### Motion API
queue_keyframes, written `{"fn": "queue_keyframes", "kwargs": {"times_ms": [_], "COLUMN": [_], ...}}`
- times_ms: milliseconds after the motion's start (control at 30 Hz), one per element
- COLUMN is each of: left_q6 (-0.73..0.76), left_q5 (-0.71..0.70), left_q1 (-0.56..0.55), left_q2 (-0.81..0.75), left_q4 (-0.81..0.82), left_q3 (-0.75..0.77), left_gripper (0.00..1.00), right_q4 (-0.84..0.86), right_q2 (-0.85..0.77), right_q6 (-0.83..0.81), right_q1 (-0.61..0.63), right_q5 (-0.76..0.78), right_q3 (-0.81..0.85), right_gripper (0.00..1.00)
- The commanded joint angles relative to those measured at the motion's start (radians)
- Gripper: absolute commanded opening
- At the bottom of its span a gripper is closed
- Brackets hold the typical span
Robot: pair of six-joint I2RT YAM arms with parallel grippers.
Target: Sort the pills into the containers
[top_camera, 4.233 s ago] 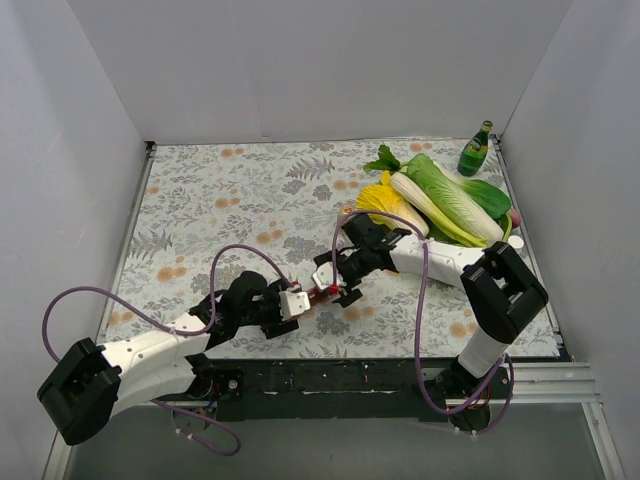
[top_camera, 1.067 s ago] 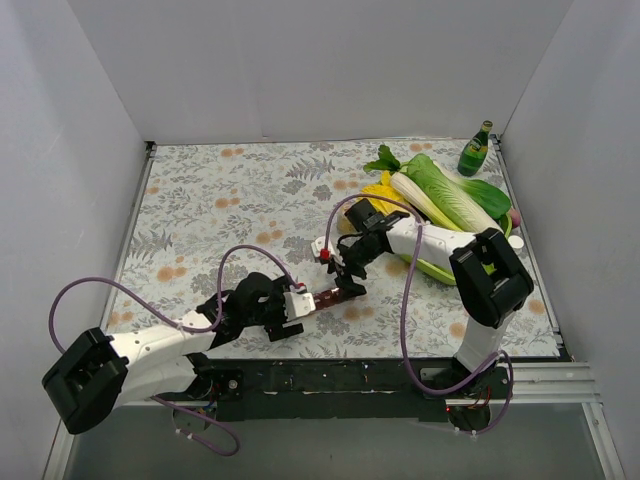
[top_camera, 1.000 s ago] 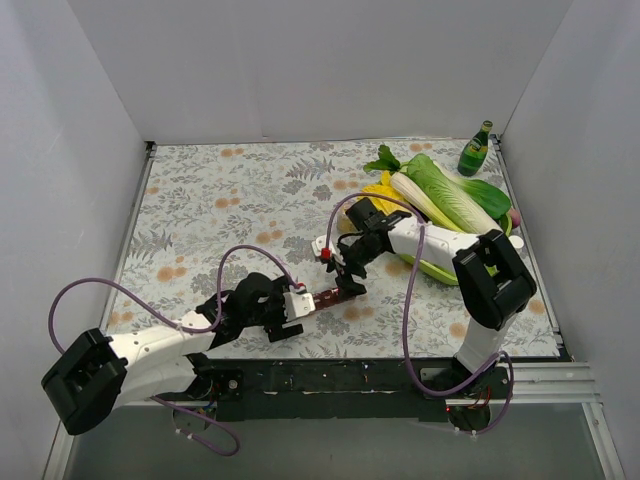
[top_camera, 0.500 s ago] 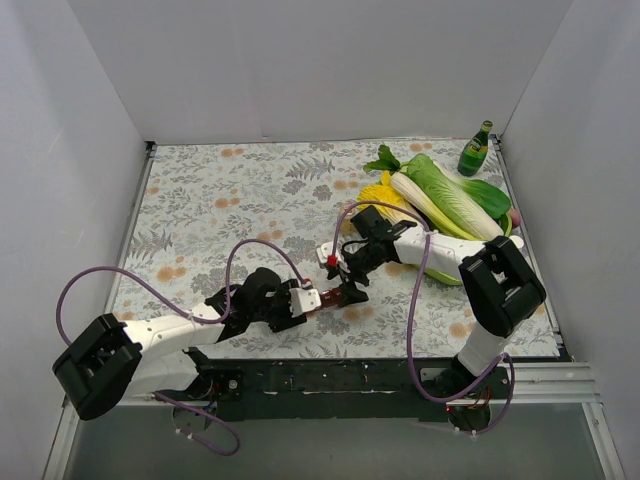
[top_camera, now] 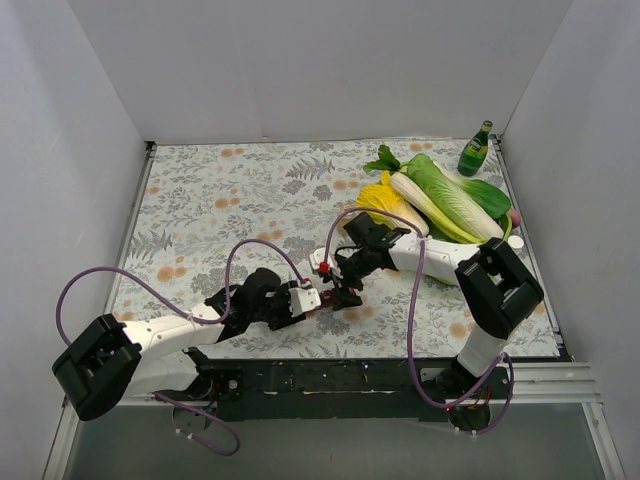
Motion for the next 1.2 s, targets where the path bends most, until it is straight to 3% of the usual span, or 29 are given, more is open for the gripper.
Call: {"fn": "queue_keyframes", "kwargs": {"times_ms": [0,300,433,700,933,1167], "left_q6": [-0.009,-0.02,-0.018,-0.02,-0.006,0.017], "left_q5": [0.003,0.008,0.003,0.002,-0.012,-0.021], "left_q1": [-0.003,-0.003,-0.003,-0.003,-0.003,-0.003], "left_q2": [0.011,0.011,0.002,-0.011,-0.012,0.005], "left_q4": [-0.05,-0.061,-0.059,-0.054,-0.051,-0.059], "left_q3": [0.004,0.012,0.006,0.001,-0.006,-0.003], "left_gripper": [0.15,0.11,0.09,0.06,0.0,0.0], "right_q4": [0.05,0.087,0.093,0.11,0.056,-0.075], "right_q2": [-0.007,0.021,0.028,0.053,0.064,0.143], "right_q6": [0.029,0.063,0.075,0.104,0.089,0.118], "right_q1": [0.026,0.069,0.07,0.07,0.057,-0.018], "right_q5": [0.04,0.076,0.091,0.099,0.057,-0.154], "right_q3": [-0.027,-0.033,-0.03,-0.024,0.012,0.11], "right_gripper": [0.85,0.76,0.66,0.65,0.35,0.3]}}
